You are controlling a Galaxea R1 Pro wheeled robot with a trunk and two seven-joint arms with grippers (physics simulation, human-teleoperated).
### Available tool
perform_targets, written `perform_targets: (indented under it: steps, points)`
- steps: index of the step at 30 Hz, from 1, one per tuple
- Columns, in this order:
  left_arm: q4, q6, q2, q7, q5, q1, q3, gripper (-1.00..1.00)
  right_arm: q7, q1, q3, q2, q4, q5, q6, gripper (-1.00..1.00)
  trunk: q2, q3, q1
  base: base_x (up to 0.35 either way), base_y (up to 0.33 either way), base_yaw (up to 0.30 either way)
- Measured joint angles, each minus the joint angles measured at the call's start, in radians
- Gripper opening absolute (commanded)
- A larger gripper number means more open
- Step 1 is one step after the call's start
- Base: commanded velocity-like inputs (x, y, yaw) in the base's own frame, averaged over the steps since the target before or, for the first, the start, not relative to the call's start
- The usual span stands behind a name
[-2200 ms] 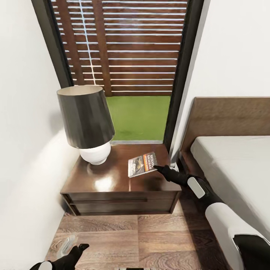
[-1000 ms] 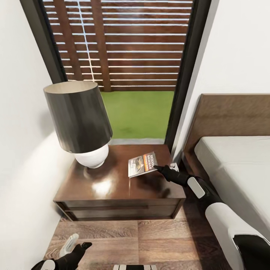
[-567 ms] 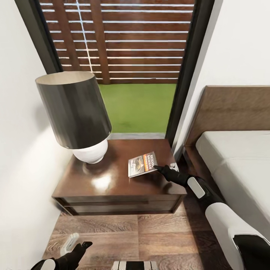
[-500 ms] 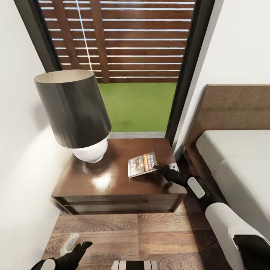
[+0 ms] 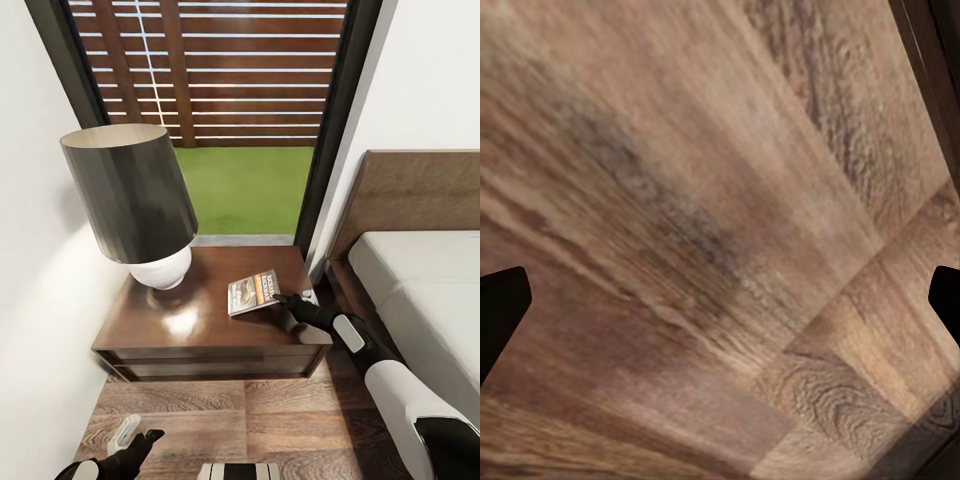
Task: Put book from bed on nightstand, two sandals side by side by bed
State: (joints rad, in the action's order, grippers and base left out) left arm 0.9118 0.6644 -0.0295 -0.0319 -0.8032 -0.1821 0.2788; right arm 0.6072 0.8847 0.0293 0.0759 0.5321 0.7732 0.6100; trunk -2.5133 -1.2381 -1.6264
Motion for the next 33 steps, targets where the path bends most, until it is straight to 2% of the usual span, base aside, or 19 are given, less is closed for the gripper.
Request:
perform_targets:
  steps: [11, 12, 27, 33]
  points:
    - [0.000, 0.000, 0.000, 0.000, -0.004, 0.000, 0.000, 1.00, 0.000, 0.000, 0.000, 0.000, 0.000, 0.000, 0.000, -1.00, 0.000, 0.000, 0.000, 0.000, 0.000, 0.000]
    - [0.000, 0.000, 0.000, 0.000, -0.004, 0.000, 0.001, 1.00, 0.000, 0.000, 0.000, 0.000, 0.000, -0.001, 0.000, 1.00, 0.000, 0.000, 0.000, 0.000, 0.000, 0.000]
    - [-0.046, -0.014, 0.000, -0.006, 0.006, 0.003, 0.001, 1.00, 0.000, 0.000, 0.000, 0.000, 0.002, 0.000, 0.000, 1.00, 0.000, 0.000, 0.000, -0.003, 0.000, 0.000]
    - [-0.061, -0.016, 0.000, -0.006, 0.007, 0.004, 0.001, 1.00, 0.000, 0.000, 0.000, 0.000, 0.002, 0.000, 0.000, 1.00, 0.000, 0.000, -0.001, -0.231, 0.000, 0.000]
